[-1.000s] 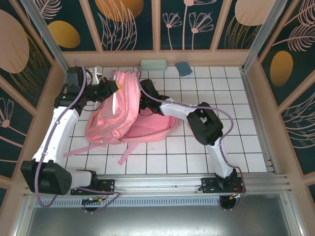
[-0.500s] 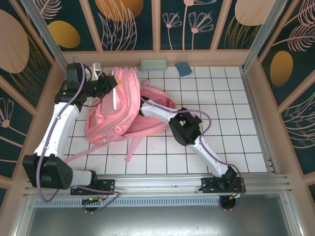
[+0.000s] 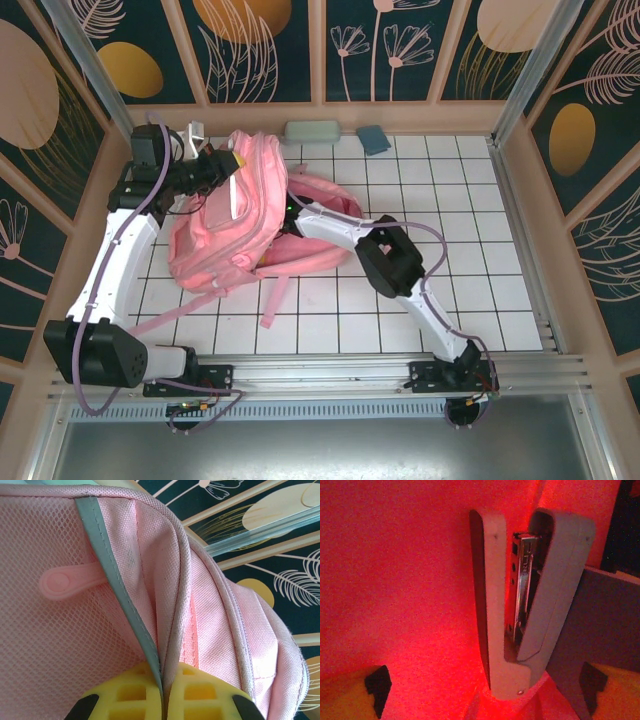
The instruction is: Pack books, pencil case, and school supplies into a backpack
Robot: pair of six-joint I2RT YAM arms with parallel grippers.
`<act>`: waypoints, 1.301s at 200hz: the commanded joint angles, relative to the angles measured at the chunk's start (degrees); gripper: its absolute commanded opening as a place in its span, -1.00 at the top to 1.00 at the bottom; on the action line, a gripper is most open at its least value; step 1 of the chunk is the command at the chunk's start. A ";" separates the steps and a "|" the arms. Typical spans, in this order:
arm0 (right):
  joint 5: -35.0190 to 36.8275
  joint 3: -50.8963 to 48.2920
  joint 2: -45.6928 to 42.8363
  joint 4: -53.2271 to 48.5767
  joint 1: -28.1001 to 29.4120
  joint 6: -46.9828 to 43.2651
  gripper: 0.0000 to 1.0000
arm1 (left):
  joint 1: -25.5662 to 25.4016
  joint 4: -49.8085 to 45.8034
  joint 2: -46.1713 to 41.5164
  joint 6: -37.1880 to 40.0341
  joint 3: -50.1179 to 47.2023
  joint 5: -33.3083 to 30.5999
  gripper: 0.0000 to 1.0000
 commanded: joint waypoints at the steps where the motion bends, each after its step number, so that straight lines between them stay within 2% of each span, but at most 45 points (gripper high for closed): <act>1: -3.82 -4.93 -4.50 6.16 -1.27 -0.68 -0.98 | -0.32 9.25 -3.45 1.16 4.17 3.35 1.00; 51: -9.33 -11.92 -9.30 15.03 -2.74 2.05 -0.97 | -0.32 8.61 -4.68 1.47 5.30 2.54 1.00; 103: -9.92 -20.97 -17.08 18.86 -6.40 1.56 -0.95 | -0.16 6.97 -6.43 2.68 4.92 0.89 1.00; 130: -8.00 -21.89 -21.07 10.59 -7.38 -5.69 -0.95 | -0.15 7.04 -6.86 2.56 4.48 0.70 1.00; 145: -4.64 -23.27 -23.46 5.31 -8.35 -8.82 -0.97 | -0.07 7.22 -7.13 2.36 4.65 0.56 1.00; 173: 2.10 -31.70 -31.58 2.68 -12.72 -10.61 -0.97 | -0.06 7.25 -7.73 2.19 4.12 0.23 1.00; 184: 6.66 -33.87 -35.72 -0.90 -14.08 -13.13 -0.97 | -0.06 7.31 -8.31 2.36 3.25 -0.12 1.00; 214: 13.69 -36.84 -44.98 -11.13 -18.78 -18.80 -0.97 | -0.07 7.12 -9.97 2.77 0.79 -0.78 1.00; 228: 21.13 -34.67 -46.73 -21.86 -19.71 -19.48 -0.98 | -0.10 7.09 -10.63 2.59 0.12 -1.05 1.00; 232: 24.56 -33.43 -46.71 -26.03 -21.51 -18.99 -0.97 | -0.06 7.21 -10.86 2.38 -0.11 -1.17 1.00; 244: 36.77 -29.21 -46.00 -39.53 -22.68 -14.94 -0.96 | -0.06 7.42 -11.39 2.07 -0.84 -1.23 1.00; 260: 45.62 -27.62 -45.48 -52.56 -23.52 -9.80 -0.97 | -0.13 7.98 -12.19 1.85 -1.86 -1.56 1.00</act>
